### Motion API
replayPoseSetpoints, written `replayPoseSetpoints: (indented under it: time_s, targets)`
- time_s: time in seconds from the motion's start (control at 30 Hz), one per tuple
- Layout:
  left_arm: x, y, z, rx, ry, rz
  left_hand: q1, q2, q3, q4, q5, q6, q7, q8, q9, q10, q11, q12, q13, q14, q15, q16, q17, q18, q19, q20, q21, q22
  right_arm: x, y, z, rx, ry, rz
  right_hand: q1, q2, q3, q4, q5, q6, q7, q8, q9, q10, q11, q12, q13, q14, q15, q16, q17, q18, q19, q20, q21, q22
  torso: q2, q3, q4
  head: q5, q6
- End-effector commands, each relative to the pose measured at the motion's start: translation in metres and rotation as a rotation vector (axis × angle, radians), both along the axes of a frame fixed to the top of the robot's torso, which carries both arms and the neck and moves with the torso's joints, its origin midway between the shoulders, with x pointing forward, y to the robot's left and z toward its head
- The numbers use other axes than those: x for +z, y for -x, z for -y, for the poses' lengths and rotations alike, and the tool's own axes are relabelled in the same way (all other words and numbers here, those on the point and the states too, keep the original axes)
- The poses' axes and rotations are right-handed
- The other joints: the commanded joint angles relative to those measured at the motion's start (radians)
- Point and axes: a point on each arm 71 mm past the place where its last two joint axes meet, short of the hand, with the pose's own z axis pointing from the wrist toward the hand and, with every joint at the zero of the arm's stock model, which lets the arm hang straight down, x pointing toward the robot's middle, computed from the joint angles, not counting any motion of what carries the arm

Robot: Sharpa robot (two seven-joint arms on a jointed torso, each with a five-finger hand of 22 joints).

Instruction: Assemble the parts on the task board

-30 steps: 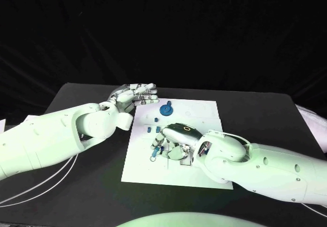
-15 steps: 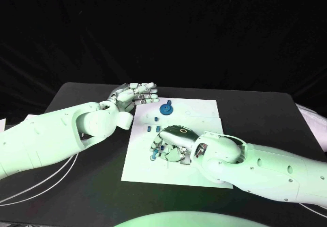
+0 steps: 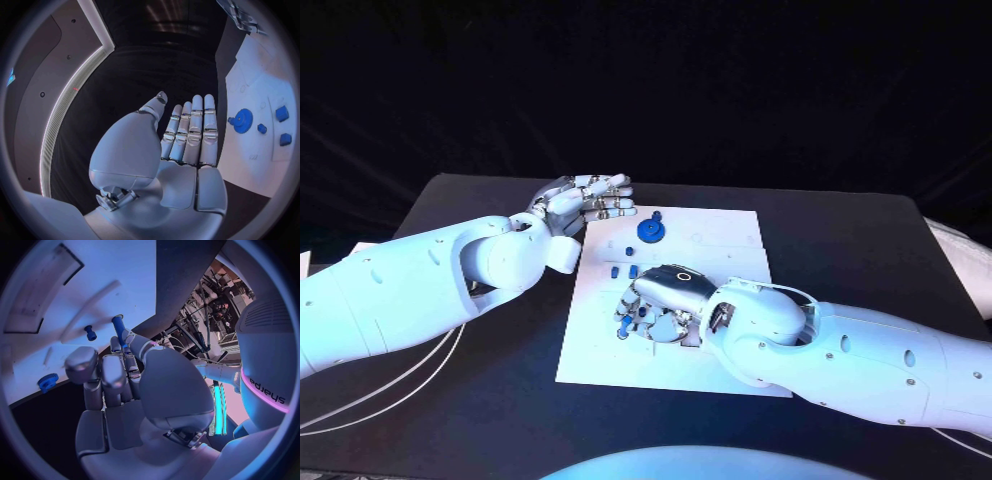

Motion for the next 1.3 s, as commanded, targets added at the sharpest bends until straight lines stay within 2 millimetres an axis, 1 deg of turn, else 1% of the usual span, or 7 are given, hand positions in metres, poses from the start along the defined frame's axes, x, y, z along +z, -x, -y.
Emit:
replayPoseSetpoints:
  time_s: [0.03, 0.17, 0.57, 1.03, 1.13, 1.23, 1.3]
  targets:
    - [0.0012, 0.001, 0.0027, -0.022, 0.01, 0.007, 0.004, 0.005, -0.005, -0.002, 0.006, -0.006, -0.001, 0.003, 0.0, -0.005, -0.003, -0.001, 0.0, 0.002, 0.004, -0.004, -0.001, 0.012, 0.0, 0.003, 0.001, -0.001, -0.0072, 0.0019, -0.0001, 0.002, 0.062, -0.011, 0.0, 0.006, 0.006, -0.002, 0.003, 0.005, 0.005, 0.007, 0.001, 0.031, -0.035, 0.003, 0.001, 0.02, -0.006, 0.007, 0.0, -0.015, 0.002, 0.003, 0.005, -0.001, 0.0, -0.0003, 0.0007, -0.001, 0.0]
    - [0.0013, 0.0013, 0.003, -0.024, 0.011, 0.006, 0.004, 0.005, -0.005, -0.002, 0.006, -0.006, -0.001, 0.003, 0.0, -0.005, -0.003, -0.001, 0.0, 0.002, 0.004, -0.004, -0.001, 0.012, 0.0, 0.003, 0.001, -0.001, -0.0075, 0.0021, -0.0011, 0.003, 0.069, -0.011, 0.0, 0.006, 0.006, -0.002, 0.003, 0.005, 0.005, 0.007, 0.001, 0.031, -0.035, 0.003, 0.001, 0.02, -0.006, 0.007, 0.0, -0.015, 0.002, 0.003, 0.005, -0.001, 0.0, -0.0008, 0.0013, -0.002, -0.001]
    - [0.0012, 0.0015, 0.0029, -0.027, 0.011, 0.005, 0.004, 0.005, -0.005, -0.002, 0.006, -0.006, -0.001, 0.003, 0.0, -0.005, -0.003, -0.001, 0.0, 0.002, 0.004, -0.004, -0.001, 0.012, 0.0, 0.003, 0.001, -0.001, -0.0081, 0.0046, -0.0062, 0.02, 0.096, -0.005, -0.004, 0.006, 0.006, -0.002, 0.001, 0.001, 0.006, 0.005, 0.001, 0.025, -0.034, 0.001, 0.001, 0.019, -0.005, 0.005, -0.004, -0.014, 0.0, 0.003, 0.003, -0.003, 0.0, -0.0008, -0.0001, -0.001, -0.002]
    - [0.0012, 0.0018, 0.0017, -0.026, 0.01, 0.003, 0.004, 0.005, -0.005, -0.002, 0.006, -0.006, -0.001, 0.003, 0.0, -0.005, -0.003, 0.0, 0.0, 0.002, 0.004, -0.005, -0.001, 0.012, 0.0, 0.003, 0.002, -0.002, -0.0084, 0.0059, -0.0084, 0.018, 0.118, 0.006, -0.007, 0.004, 0.005, -0.002, 0.0, 0.0, 0.006, 0.005, 0.001, 0.023, -0.033, 0.001, 0.001, 0.018, -0.005, 0.003, -0.007, -0.013, -0.002, 0.004, 0.001, -0.006, -0.001, -0.0011, 0.0011, -0.003, -0.003]
    - [0.0012, 0.0018, 0.0019, -0.027, 0.01, 0.003, 0.004, 0.005, -0.005, -0.002, 0.006, -0.006, -0.001, 0.003, 0.0, -0.005, -0.003, 0.0, 0.0, 0.002, 0.004, -0.005, -0.001, 0.012, 0.0, 0.003, 0.002, -0.002, -0.0103, 0.0053, -0.0082, 0.014, 0.152, 0.015, -0.026, -0.004, 0.0, 0.005, -0.003, -0.02, 0.013, -0.005, -0.003, -0.008, -0.025, -0.014, -0.007, 0.014, 0.004, -0.004, -0.021, -0.011, -0.013, 0.008, -0.011, -0.024, -0.001, -0.0009, 0.0004, -0.003, -0.003]
    - [0.0013, 0.0019, 0.002, -0.027, 0.01, 0.003, 0.004, 0.005, -0.005, -0.002, 0.006, -0.006, -0.001, 0.003, 0.0, -0.005, -0.003, 0.0, 0.0, 0.002, 0.004, -0.005, -0.001, 0.012, 0.0, 0.003, 0.002, -0.002, -0.0121, 0.0048, -0.008, 0.014, 0.177, 0.02, -0.058, -0.027, -0.015, 0.017, -0.005, -0.062, 0.028, -0.03, -0.013, -0.058, -0.006, -0.041, -0.019, 0.009, 0.019, -0.011, -0.034, -0.007, -0.031, 0.02, -0.037, -0.058, -0.001, -0.0008, -0.0003, -0.002, -0.003]
    - [0.0013, 0.0019, 0.002, -0.027, 0.01, 0.003, 0.004, 0.005, -0.005, -0.002, 0.006, -0.006, -0.001, 0.003, 0.0, -0.005, -0.003, 0.0, 0.0, 0.002, 0.004, -0.005, -0.001, 0.012, 0.0, 0.003, 0.002, -0.002, -0.0128, 0.0049, -0.0083, 0.016, 0.185, 0.021, -0.064, -0.033, -0.019, 0.019, -0.003, -0.07, 0.03, -0.035, -0.015, -0.068, -0.002, -0.046, -0.019, 0.008, 0.022, -0.013, -0.038, -0.005, -0.035, 0.024, -0.042, -0.064, 0.0, -0.0006, 0.0003, -0.003, -0.002]
